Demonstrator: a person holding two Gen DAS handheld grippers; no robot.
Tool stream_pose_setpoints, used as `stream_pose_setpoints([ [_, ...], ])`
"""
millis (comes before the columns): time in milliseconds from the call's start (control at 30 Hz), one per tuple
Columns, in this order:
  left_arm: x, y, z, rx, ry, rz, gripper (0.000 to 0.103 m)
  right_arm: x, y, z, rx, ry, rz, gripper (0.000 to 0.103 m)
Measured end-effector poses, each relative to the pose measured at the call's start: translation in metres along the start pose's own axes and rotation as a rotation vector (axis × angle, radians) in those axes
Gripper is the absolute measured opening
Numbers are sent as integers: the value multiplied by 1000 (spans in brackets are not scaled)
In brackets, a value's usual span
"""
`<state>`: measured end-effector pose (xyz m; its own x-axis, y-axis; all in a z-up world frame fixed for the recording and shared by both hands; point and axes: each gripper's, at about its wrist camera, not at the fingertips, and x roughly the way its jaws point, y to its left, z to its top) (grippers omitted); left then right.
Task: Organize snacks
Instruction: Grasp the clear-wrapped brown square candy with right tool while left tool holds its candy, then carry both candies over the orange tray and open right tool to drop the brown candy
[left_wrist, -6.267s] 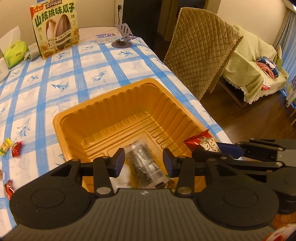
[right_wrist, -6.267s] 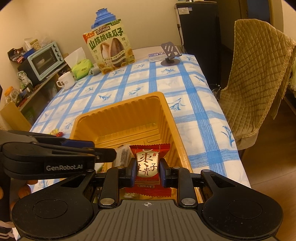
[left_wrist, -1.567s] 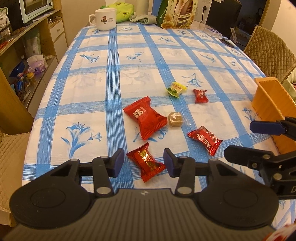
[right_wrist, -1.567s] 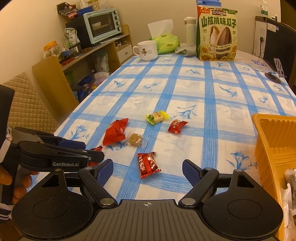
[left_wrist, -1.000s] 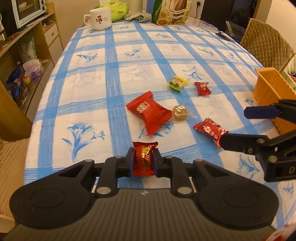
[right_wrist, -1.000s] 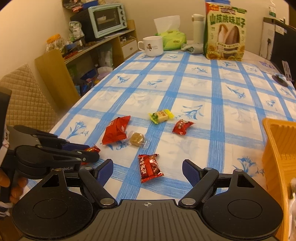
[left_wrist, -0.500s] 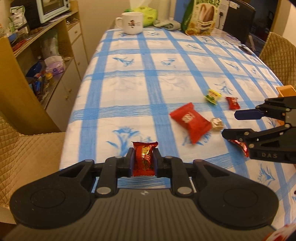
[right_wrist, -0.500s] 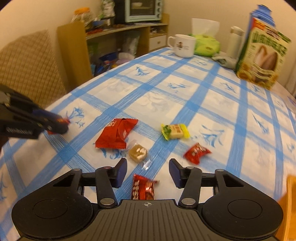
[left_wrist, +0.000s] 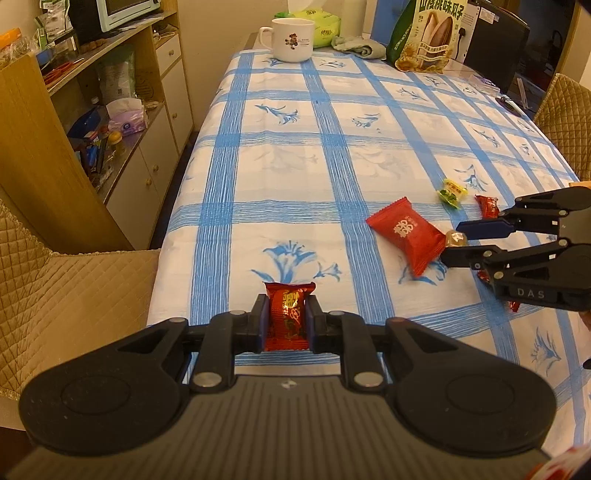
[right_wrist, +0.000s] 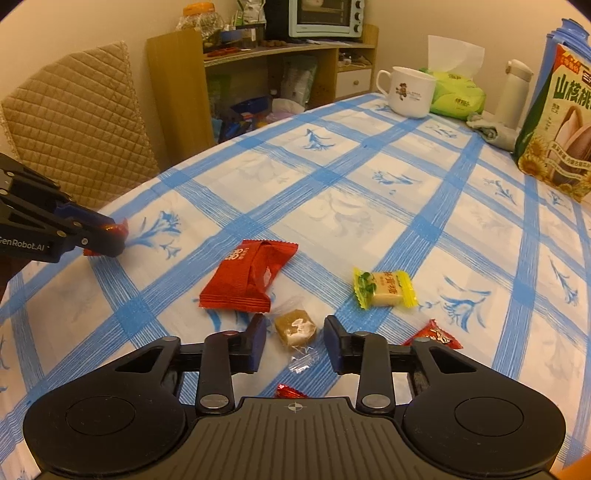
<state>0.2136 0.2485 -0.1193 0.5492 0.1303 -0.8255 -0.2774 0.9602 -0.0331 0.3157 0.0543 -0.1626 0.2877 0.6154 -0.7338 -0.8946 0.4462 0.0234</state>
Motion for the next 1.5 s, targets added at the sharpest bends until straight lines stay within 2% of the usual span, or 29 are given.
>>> stream_pose_setpoints([
  [300, -2, -2, 1, 5, -4, 0, 18, 1, 7, 5, 10, 36, -21, 26],
  [600, -6, -11, 1, 19, -6, -3, 18, 0, 0, 6, 149, 30, -30, 25],
  [767, -19, -21, 6, 33, -42, -13, 18, -8, -8, 6, 242, 18, -32, 25],
  [1133, -47, -50, 9, 75, -92, -37, 18, -63, -9, -1, 328, -109, -48, 25],
  [1500, -88, -95, 1, 140, -131, -93, 18, -144, -3, -28, 394, -220, -28, 25],
])
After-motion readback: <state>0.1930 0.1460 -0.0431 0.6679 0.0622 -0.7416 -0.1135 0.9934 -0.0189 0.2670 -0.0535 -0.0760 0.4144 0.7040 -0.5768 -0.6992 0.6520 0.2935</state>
